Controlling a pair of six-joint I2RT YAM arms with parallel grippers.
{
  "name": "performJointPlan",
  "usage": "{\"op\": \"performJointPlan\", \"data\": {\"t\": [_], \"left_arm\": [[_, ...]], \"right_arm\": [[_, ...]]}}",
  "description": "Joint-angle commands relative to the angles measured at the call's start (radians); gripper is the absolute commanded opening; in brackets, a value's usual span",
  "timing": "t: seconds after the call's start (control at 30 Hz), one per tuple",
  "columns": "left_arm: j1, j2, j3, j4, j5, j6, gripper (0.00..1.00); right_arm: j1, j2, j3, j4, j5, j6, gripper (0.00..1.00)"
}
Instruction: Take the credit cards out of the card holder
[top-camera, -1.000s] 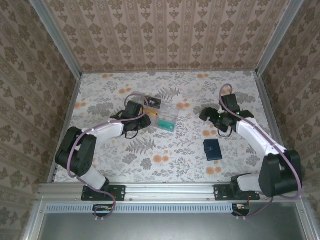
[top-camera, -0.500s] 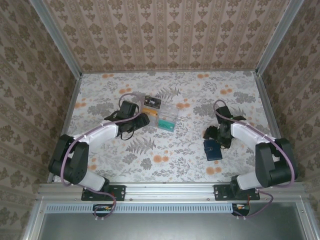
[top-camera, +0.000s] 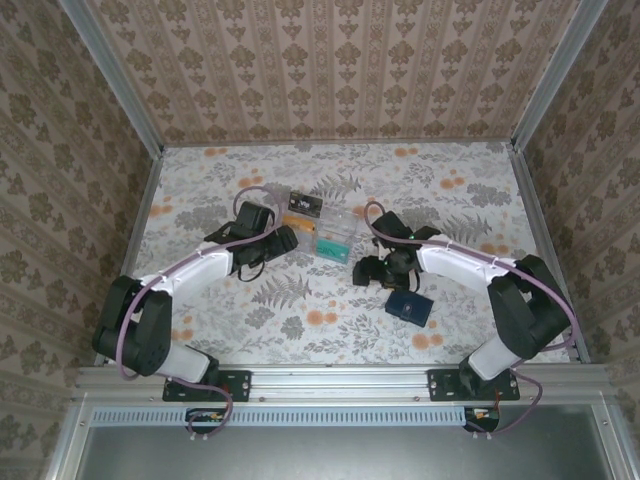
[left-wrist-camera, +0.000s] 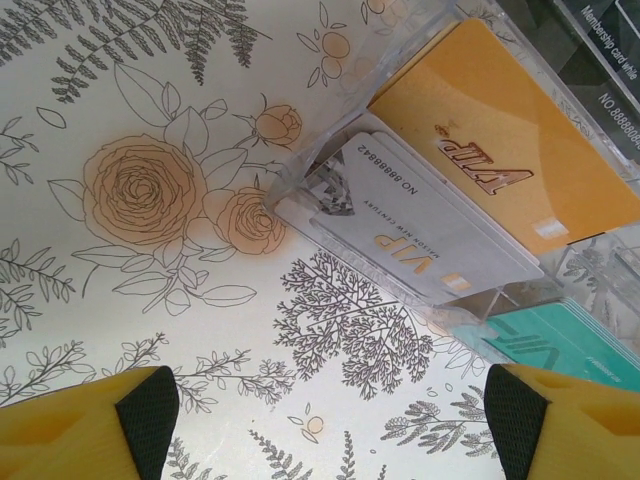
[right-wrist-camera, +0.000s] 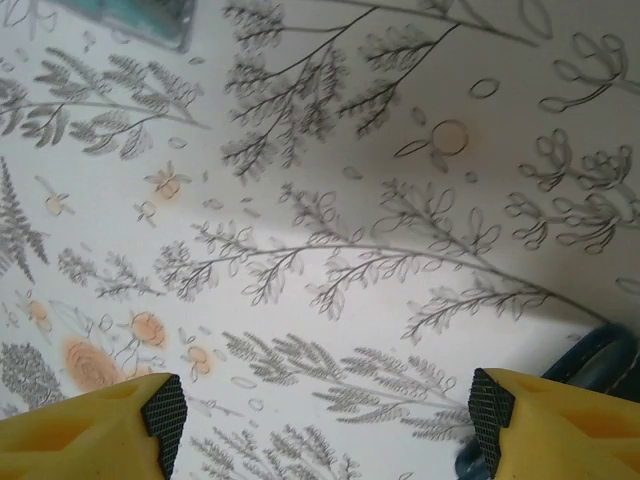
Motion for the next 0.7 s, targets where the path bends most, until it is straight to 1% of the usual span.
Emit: {"op": "performJointPlan", "data": {"t": [0.0, 0.1, 0.13, 0.17, 0.3, 0.4, 0.53, 0.6, 0.67], "left_arm": [[0.008, -0.04, -0.008, -0.029, -0.021, 0.019, 0.83], [0.007, -0.046, -0.01, -0.035, -0.018, 0.022, 0.84], [0.008, -0.047, -0.011, -0.036, -0.018, 0.025, 0.84], [0.008, -0.049, -0.013, -0.034, -0.019, 0.025, 0.84], [0.008, -0.057, -0.017, -0.038, -0.017, 0.03, 0.85], [0.008, -0.055, -0.017, -0.039, -0.011, 0.033, 0.85], [0.008, -0.056, -0.014, -0.047, -0.009, 0.038, 0.85], [0.007, -0.059, -0.011, -0.052, -0.008, 0.039, 0.85], [0.007, -0.062, -0.011, -0.056, 0.001, 0.041, 0.85]], "right_arm": [[-0.02, -0.079, 0.023, -0.124, 0.134, 0.058, 0.81], [-0.057, -0.154, 0.001, -0.244, 0.305, 0.141, 0.83], [-0.074, -0.161, -0.021, -0.267, 0.331, 0.167, 0.83], [-0.088, -0.204, -0.047, -0.28, 0.34, 0.189, 0.84], [-0.142, -0.287, -0.174, -0.269, 0.346, 0.277, 0.82], [-0.163, -0.318, -0.234, -0.242, 0.358, 0.317, 0.77], [-0.166, -0.268, -0.245, -0.189, 0.314, 0.313, 0.73], [-0.165, -0.237, -0.246, -0.157, 0.281, 0.301, 0.69], [-0.165, -0.217, -0.245, -0.104, 0.239, 0.268, 0.63]]}}
